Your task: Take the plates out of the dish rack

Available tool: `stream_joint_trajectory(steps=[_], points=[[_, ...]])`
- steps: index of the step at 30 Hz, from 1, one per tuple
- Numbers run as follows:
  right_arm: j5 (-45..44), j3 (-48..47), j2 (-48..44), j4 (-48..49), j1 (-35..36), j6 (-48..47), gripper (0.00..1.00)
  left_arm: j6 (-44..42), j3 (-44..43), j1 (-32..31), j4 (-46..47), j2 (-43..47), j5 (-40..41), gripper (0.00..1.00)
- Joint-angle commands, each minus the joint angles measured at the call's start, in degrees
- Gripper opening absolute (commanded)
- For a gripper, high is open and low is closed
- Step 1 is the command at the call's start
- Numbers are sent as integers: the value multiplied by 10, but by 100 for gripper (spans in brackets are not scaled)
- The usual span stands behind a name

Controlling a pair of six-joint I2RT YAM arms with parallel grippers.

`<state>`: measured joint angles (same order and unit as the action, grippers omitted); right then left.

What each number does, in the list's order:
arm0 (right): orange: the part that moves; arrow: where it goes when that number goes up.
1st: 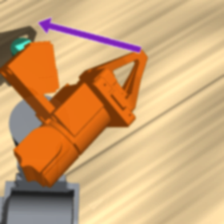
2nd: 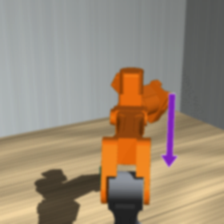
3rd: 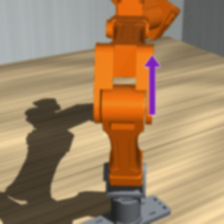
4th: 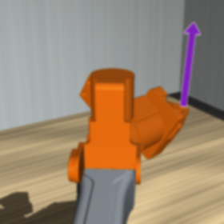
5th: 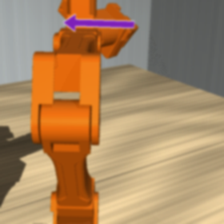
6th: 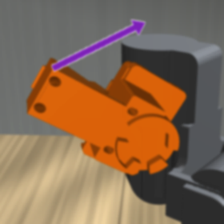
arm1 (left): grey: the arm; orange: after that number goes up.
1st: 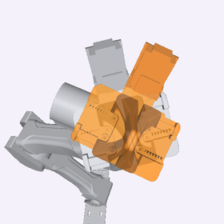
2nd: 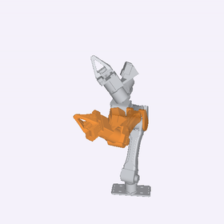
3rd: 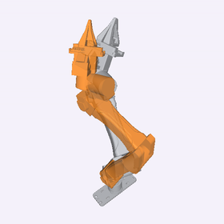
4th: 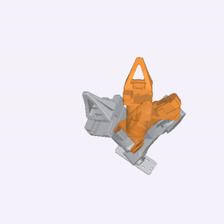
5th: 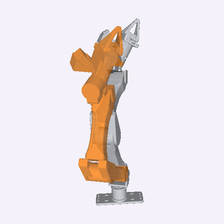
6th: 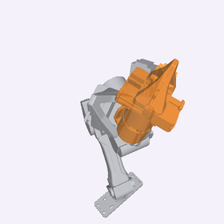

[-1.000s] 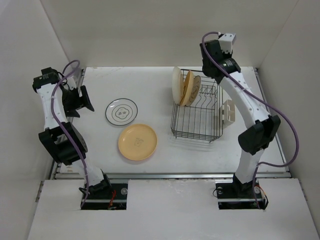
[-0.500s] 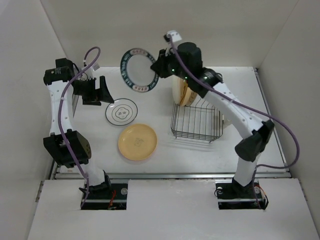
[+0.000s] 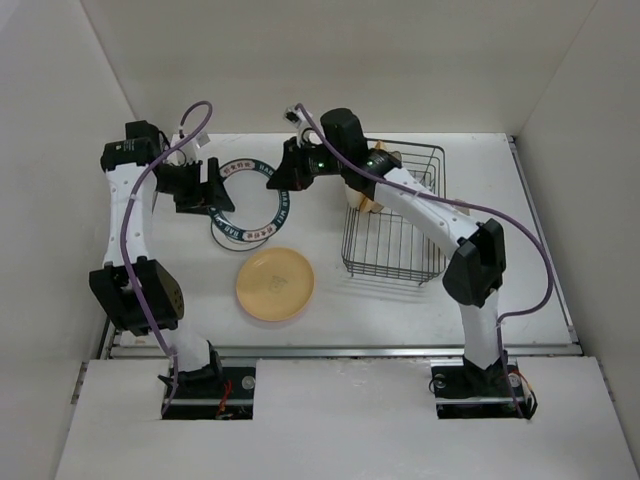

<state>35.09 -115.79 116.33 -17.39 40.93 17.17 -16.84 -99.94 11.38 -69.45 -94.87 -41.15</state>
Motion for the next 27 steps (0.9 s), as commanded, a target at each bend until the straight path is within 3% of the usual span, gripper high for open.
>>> stream_joint_trajectory(steps=[1,2,3,5,6,7,10,11,12,14,16,21,24,27], points=[[87,-23,17,91,4,40,0,13,12,-1,32,15,43,67],[87,-23,22,91,4,40,0,13,12,-1,32,15,36,60],[87,-22,22,91,4,40,0,13,7,-6,32,15,29,40],[87,-22,36,91,4,45,0,18,2,-7,32,15,15,13],[92,-22,36,91,9,45,0,18,-3,-7,24,15,15,4],[92,-17,36,91,9,45,0,18,-10,-7,17,15,9,0],[72,-17,36,91,9,45,0,18,-10,-7,10,15,3,0],[61,-22,36,83,9,45,4,18,-10,-7,10,15,3,0],[46,-22,36,75,9,45,26,27,-10,-7,10,21,18,0],[-3,-44,36,42,9,45,55,55,-20,1,17,21,35,0],[-44,-51,31,24,9,45,73,84,-28,19,25,5,49,0],[-245,-43,-27,-12,9,35,81,127,-63,83,20,-61,6,0],[-342,-32,-58,-31,9,24,83,127,-95,83,14,-129,18,0],[-378,-27,-91,-53,3,12,83,132,-140,77,-24,-216,18,0]])
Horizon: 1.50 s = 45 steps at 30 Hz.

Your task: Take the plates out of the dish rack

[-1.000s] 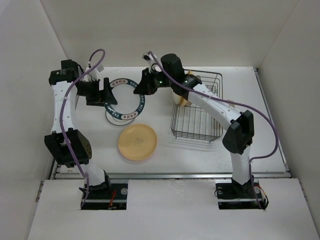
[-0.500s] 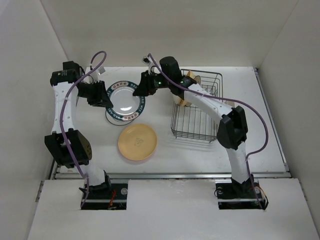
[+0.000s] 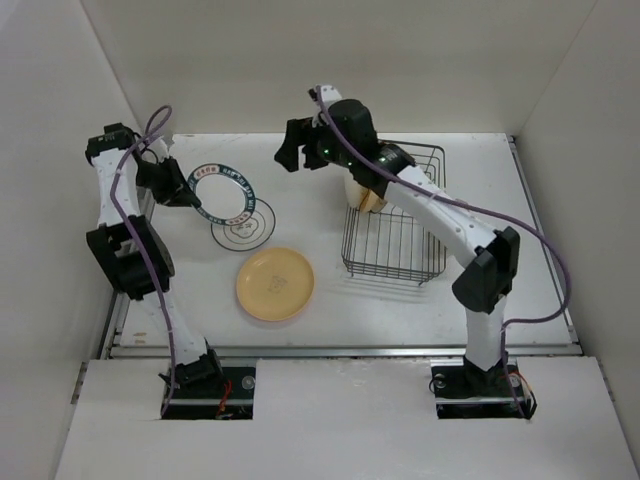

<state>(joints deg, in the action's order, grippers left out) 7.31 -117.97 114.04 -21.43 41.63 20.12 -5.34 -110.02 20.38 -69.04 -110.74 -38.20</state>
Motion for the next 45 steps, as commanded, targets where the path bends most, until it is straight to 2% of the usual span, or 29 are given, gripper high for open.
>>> stream_joint_trajectory(steps=[1,5,13,16,18,19,20,24,26,33,37,38,41,43,45], points=[[-100,-5,-83,-12,-4,-18,83,17,-40,-13,-29,-74,-6,0],[-120,24,-127,-26,-9,-38,83,17,-45,-18,-17,-118,-14,0],[-162,56,-184,-53,-15,-50,84,17,-56,-50,-2,-148,68,0],[-248,56,-189,-86,-15,-37,86,9,-56,-61,-14,-161,110,14],[-351,48,-182,-132,-15,-20,88,9,-56,-84,-20,-167,185,28],[-377,41,-174,-146,-22,-11,88,9,-56,-91,-27,-173,212,31],[-395,41,-174,-159,-22,4,88,2,-56,-97,-33,-173,245,33],[-443,48,-174,-181,-43,24,88,-5,-50,-111,-38,-178,265,49],[-451,53,-174,-186,-56,38,88,-5,-50,-111,-38,-178,265,54],[-445,92,-167,-205,-102,63,88,-10,-56,-116,-38,-160,277,55],[-386,103,-152,-218,-138,86,77,-4,-46,-116,-38,-120,301,55],[-377,111,-146,-218,-144,86,67,-4,-41,-116,-38,-99,309,55],[-372,119,-131,-218,-149,100,49,-4,-27,-116,-33,-66,309,55],[-360,119,-109,-213,-156,105,43,-4,-7,-116,-28,-37,309,55],[-354,119,-90,-213,-163,111,43,-4,6,-116,-28,-17,315,55]])
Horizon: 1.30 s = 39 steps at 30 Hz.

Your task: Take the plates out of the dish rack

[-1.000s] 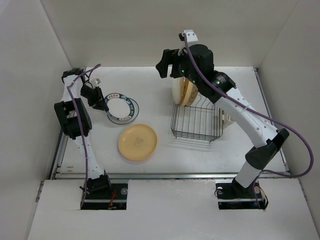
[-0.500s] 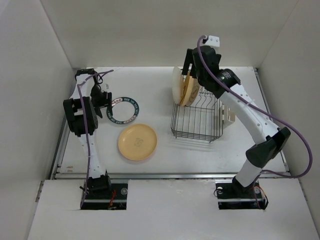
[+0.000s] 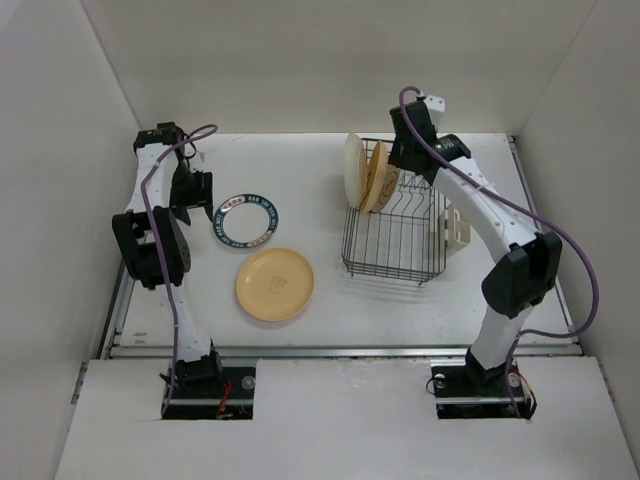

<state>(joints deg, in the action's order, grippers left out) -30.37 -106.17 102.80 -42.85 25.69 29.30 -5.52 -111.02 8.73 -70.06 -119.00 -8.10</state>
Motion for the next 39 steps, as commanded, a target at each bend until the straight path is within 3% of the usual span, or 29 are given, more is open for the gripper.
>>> stream_joint_trajectory(steps=[1,2,3,4,6,9,12,13,14,15,16,27,32,37,39], points=[[29,1,32,1,-10,19,43,-2,27,1,-17,72,20,55],[29,-6,50,1,-19,36,47,-2,33,1,-17,77,20,55],[29,-6,59,1,-19,44,60,-2,39,1,-17,83,26,55],[29,-19,67,-12,-34,53,65,-2,45,1,-12,92,33,55],[35,-25,86,-12,-39,63,65,-2,53,1,-7,98,40,55],[35,-25,107,-5,-44,63,60,-2,53,1,-15,111,45,55],[35,-25,136,-5,-50,63,42,-2,53,1,-15,117,45,55],[40,-32,142,-5,-50,57,34,-2,53,1,-15,117,45,55],[40,-33,142,-5,-50,51,13,-2,53,1,-15,117,45,55],[40,-40,142,-13,-50,51,3,-2,46,1,-15,117,45,55],[30,-47,142,-13,-50,51,0,-2,46,1,-20,117,45,55],[-230,-117,100,-38,1,-92,0,-2,23,1,-20,122,63,55],[-363,-144,94,-75,6,-98,0,-2,18,1,-31,128,54,55],[-378,-185,36,-75,11,-109,0,-33,0,1,-43,147,-21,56],[-309,-191,17,-45,26,-122,0,-49,-5,1,-43,160,-99,59]])
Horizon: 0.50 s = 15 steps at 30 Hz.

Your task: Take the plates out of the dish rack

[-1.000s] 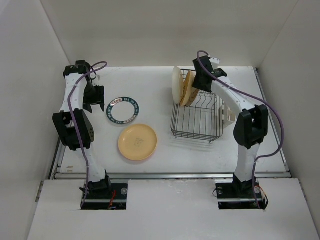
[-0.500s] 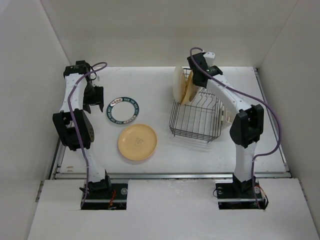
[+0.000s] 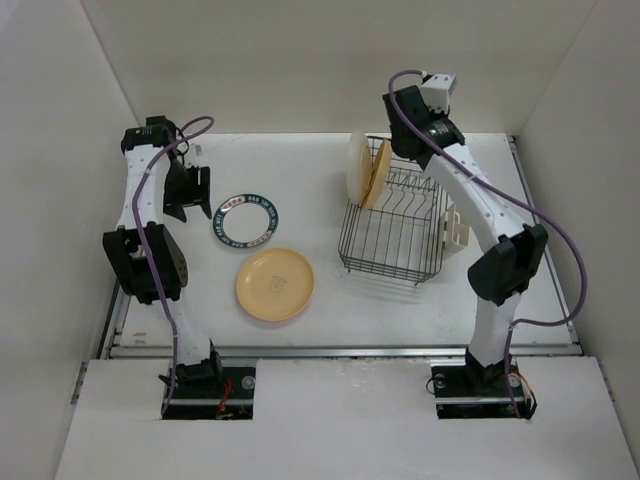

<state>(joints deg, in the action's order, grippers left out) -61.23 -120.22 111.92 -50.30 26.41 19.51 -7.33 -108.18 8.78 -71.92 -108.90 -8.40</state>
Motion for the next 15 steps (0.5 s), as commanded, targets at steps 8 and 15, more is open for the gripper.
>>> stream_joint_trajectory(steps=[8,15], points=[[391,39,-136,217,85,-50,0,-87,-44,0,-36,93,-328,73],[792,33,-39,301,92,-10,0,-67,-49,0,-13,98,-365,76]])
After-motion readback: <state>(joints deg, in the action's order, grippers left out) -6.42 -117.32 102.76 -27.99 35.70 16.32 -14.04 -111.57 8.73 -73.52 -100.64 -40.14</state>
